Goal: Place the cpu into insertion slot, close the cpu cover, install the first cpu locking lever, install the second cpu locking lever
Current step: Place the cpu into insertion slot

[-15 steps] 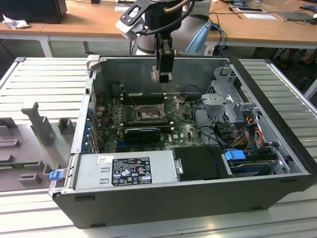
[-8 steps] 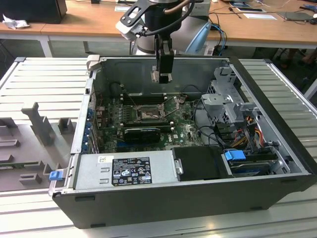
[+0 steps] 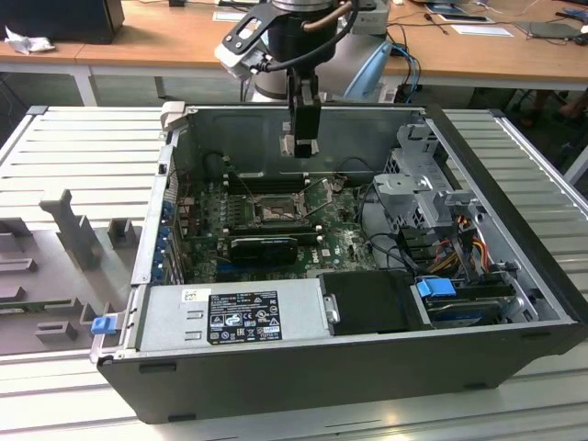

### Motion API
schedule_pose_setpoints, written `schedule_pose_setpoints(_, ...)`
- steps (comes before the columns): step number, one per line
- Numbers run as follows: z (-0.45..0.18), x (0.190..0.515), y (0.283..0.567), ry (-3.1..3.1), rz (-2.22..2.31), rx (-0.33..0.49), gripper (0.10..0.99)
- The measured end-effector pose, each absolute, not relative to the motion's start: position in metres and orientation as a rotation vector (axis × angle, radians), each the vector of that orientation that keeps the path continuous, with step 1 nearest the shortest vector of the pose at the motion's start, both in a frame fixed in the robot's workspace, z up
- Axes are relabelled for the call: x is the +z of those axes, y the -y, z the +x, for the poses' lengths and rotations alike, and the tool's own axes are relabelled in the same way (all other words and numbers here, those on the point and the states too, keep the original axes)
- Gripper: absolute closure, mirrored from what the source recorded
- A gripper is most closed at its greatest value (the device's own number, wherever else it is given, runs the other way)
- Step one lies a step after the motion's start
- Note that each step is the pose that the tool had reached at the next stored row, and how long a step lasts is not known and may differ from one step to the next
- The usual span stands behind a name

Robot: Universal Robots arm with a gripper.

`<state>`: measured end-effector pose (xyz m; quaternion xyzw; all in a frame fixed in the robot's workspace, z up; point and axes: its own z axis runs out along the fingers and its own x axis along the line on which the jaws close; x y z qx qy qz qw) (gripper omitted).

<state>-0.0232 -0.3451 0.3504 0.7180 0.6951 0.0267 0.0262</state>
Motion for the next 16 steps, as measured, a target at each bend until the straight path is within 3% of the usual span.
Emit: schedule_pose_setpoints(16, -0.023, 0.315, 0.345, -2.147, 2.221, 0.08, 0.561)
